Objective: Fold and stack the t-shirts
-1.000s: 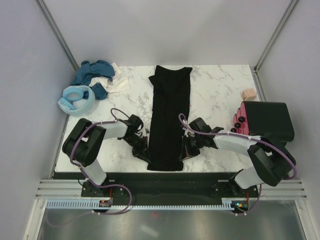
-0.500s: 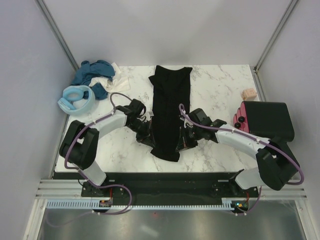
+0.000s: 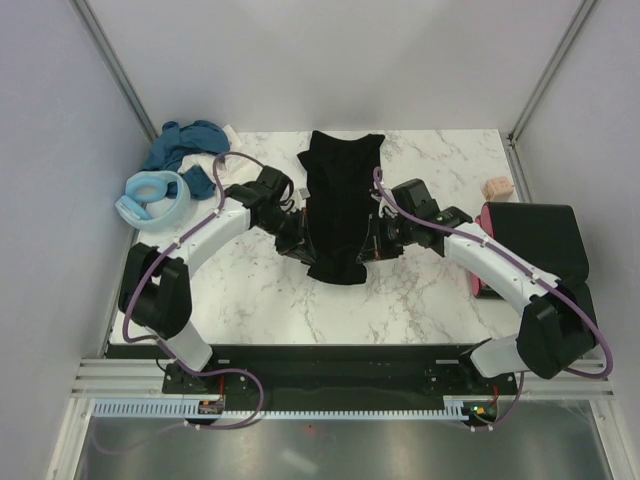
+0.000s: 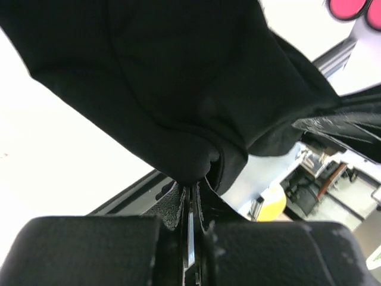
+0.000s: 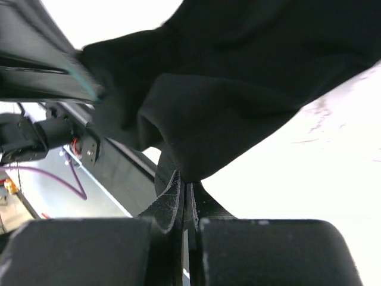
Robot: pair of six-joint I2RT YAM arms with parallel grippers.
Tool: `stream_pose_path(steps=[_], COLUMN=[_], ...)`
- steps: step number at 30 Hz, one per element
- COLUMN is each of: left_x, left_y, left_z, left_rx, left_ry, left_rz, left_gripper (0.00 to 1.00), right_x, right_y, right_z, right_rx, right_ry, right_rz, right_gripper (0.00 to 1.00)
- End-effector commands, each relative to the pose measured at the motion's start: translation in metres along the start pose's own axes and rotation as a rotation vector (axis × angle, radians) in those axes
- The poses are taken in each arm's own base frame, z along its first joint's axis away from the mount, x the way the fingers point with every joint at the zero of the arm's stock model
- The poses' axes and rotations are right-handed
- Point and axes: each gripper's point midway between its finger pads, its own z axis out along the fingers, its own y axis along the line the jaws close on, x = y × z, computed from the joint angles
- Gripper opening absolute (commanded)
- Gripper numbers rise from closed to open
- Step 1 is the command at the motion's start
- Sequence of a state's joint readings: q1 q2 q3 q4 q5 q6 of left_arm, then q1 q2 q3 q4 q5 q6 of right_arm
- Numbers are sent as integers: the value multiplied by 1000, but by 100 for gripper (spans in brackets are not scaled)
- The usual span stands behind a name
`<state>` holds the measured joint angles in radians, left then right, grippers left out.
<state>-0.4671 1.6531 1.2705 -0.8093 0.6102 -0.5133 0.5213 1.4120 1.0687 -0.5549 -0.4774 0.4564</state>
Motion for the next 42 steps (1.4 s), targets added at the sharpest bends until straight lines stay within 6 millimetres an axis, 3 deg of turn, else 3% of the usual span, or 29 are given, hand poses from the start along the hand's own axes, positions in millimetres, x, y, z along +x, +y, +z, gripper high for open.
stream_pose_path(steps=[1,9,21,29,38,42], left_x=[-31,-79,-118,-143,-171,-183], left_y=[-8,-14,-10,-18,-20,-7], left_z=[-17,-25,-27,-37,-32,-22], left_rx=[-9,-9,-41,-33,-26,-43], left_ry=[-87,-163,-206,-239,-239,-236], left_rz=[34,25,15,26,35,4], left_gripper=[2,2,2,2,2,2], right_x=[-20,-57,-98,-136,-149,-152], right_y=[-4,-20,-31,-22,-36,-50], right_z=[-4,-1,-3,-16,-3,3], right_rx=[14,43,79,88,119,157], right_ry=[-24,-70,-120,-177,-165,-161], right_rz=[-30,-24,-37,-56,-33,-27], right_gripper=[0,0,0,0,0,0])
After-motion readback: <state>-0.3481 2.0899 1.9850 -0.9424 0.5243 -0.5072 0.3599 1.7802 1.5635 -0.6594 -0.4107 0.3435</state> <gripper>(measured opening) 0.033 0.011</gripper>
